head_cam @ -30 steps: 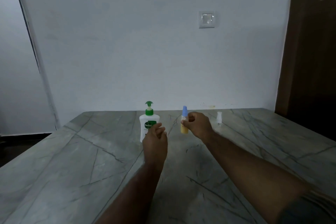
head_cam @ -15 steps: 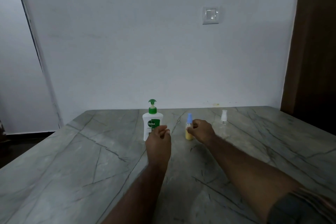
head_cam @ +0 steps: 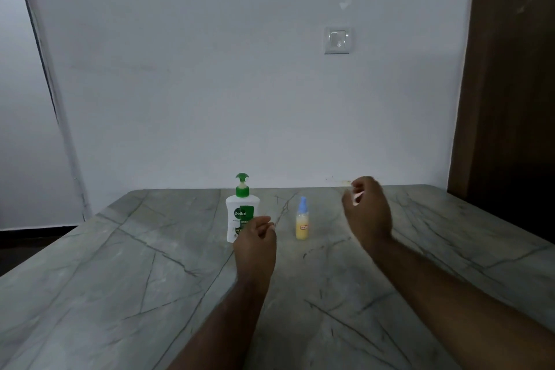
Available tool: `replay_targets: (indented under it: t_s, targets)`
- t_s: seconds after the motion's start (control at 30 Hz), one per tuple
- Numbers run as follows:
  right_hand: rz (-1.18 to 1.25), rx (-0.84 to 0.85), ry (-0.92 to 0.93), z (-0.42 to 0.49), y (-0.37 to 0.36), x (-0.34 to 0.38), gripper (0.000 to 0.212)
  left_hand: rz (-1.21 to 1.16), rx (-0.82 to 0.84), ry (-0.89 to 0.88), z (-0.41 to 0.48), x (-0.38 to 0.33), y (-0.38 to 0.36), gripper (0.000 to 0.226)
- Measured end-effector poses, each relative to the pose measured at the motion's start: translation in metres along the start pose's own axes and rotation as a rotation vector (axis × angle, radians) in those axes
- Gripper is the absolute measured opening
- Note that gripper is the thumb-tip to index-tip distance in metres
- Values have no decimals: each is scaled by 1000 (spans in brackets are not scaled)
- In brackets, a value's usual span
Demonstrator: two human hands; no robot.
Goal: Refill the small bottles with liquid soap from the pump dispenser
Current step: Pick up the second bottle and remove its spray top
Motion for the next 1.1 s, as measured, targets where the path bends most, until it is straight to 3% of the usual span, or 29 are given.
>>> replay_targets:
  t_s: [0.1, 0.23, 0.37, 0.47, 0.67, 0.9, 1.1]
  targets:
    - [-9, -84, -155, 21, 26, -32, 38, 17, 23, -3, -2, -1, -4, 26]
    - [-66, 184, -360, 22, -7, -82, 72, 7, 35, -7, -3, 1, -8, 25]
    - [-67, 327, -414, 16, -35, -101, 85, 7, 28, -16, -2, 4, -7, 25]
    - [-122, 363, -427, 14, -47, -108, 81, 15, 24, -20, 1, 5, -7, 25]
    - [-196, 362, -416, 7, -56, -115, 51, 32, 36, -36, 3, 5, -10, 25]
    - [-262, 373, -410, 9, -58, -112, 47, 21, 32, -39, 4, 8, -12, 24]
    - [-149, 328, -336, 22, -32, -59, 39, 57, 61, -57, 0, 0, -12, 28]
Point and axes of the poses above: each hand's wrist, its own z-axis towards the middle knuckle, its own y-axis out of the back of the hand, x = y × z, the point moved 9 cm from there along z, towards the middle knuckle, and after that the axes turned 3 degrees about z, right-handed, at the moved point
